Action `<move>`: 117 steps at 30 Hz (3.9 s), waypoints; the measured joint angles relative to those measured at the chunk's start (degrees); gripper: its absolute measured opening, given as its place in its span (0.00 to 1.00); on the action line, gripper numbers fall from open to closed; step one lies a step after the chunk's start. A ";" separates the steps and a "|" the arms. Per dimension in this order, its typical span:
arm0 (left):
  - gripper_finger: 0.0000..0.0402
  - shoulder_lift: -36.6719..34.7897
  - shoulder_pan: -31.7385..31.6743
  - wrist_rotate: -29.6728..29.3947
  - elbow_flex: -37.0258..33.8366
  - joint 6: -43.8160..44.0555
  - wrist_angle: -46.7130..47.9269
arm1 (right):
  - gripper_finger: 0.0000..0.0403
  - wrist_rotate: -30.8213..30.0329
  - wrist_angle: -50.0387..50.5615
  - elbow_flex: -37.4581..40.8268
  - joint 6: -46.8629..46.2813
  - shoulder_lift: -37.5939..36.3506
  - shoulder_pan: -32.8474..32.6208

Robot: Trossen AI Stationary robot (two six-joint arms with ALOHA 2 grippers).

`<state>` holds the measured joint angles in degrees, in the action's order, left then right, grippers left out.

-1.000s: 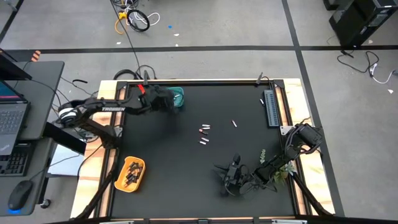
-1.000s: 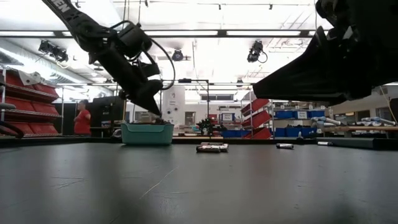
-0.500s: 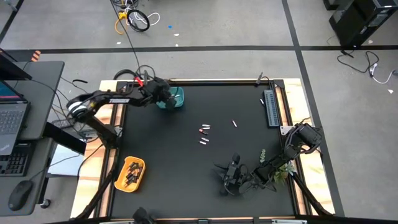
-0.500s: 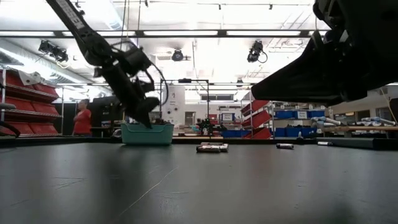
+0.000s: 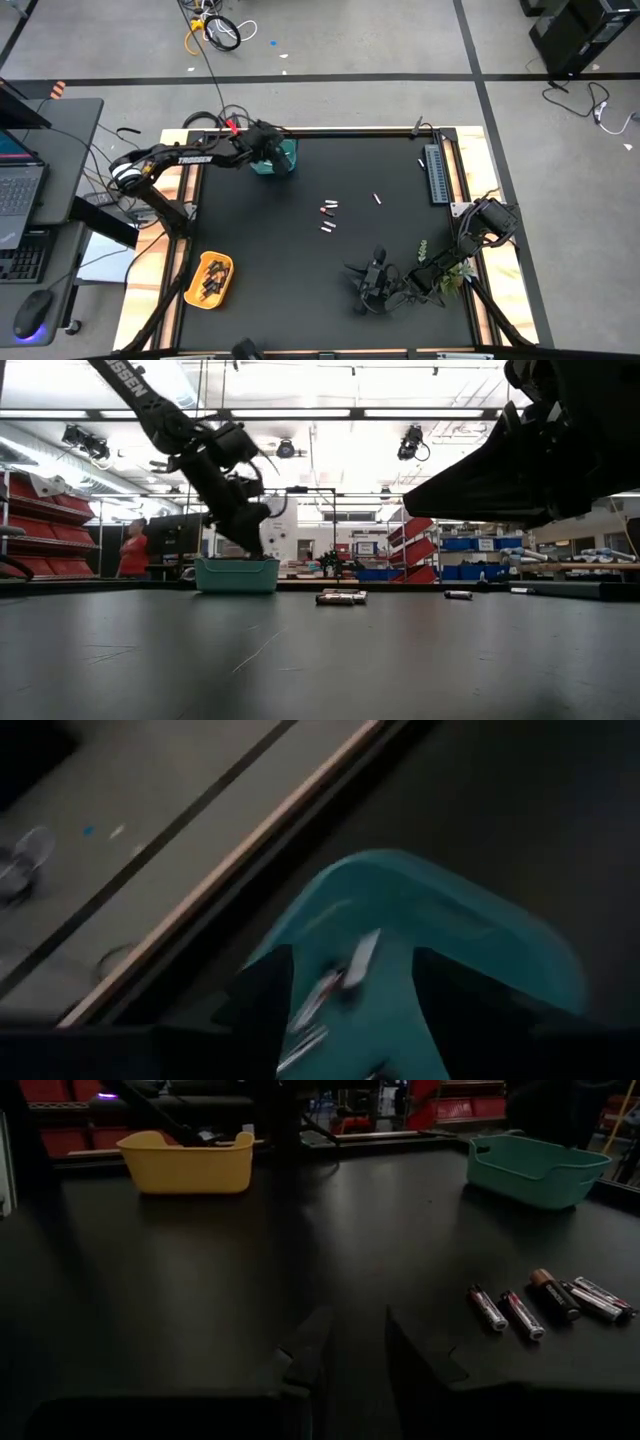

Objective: Sort batteries
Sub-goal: Put the silver battery into the green bin

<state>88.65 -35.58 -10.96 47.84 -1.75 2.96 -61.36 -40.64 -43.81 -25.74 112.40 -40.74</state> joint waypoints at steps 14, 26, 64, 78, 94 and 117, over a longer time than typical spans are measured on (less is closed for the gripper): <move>0.46 0.01 21.86 6.26 0.78 -8.77 -2.17 | 0.21 0.02 1.83 2.20 -3.72 0.00 -0.21; 0.46 6.45 32.88 8.52 0.78 -7.85 -3.69 | 0.21 -0.39 1.37 3.52 -6.21 0.00 -0.03; 0.42 14.96 34.86 16.74 1.65 -11.40 -17.61 | 0.21 -7.09 -6.03 3.74 0.57 -0.11 -3.05; 0.41 20.60 35.28 14.10 1.79 -8.59 -20.63 | 0.21 -7.11 -8.37 3.72 1.89 -0.13 -3.11; 0.09 20.55 35.63 17.89 2.05 -8.37 -13.99 | 0.21 -6.99 -8.61 3.72 3.02 -0.13 -3.11; 0.09 -1.79 39.06 13.03 5.48 -5.42 20.10 | 0.21 -7.25 -8.66 3.74 5.38 -0.13 -3.40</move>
<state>86.86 3.48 2.07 53.33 -7.17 23.06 -68.61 -49.30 -40.07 -20.36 112.27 -44.14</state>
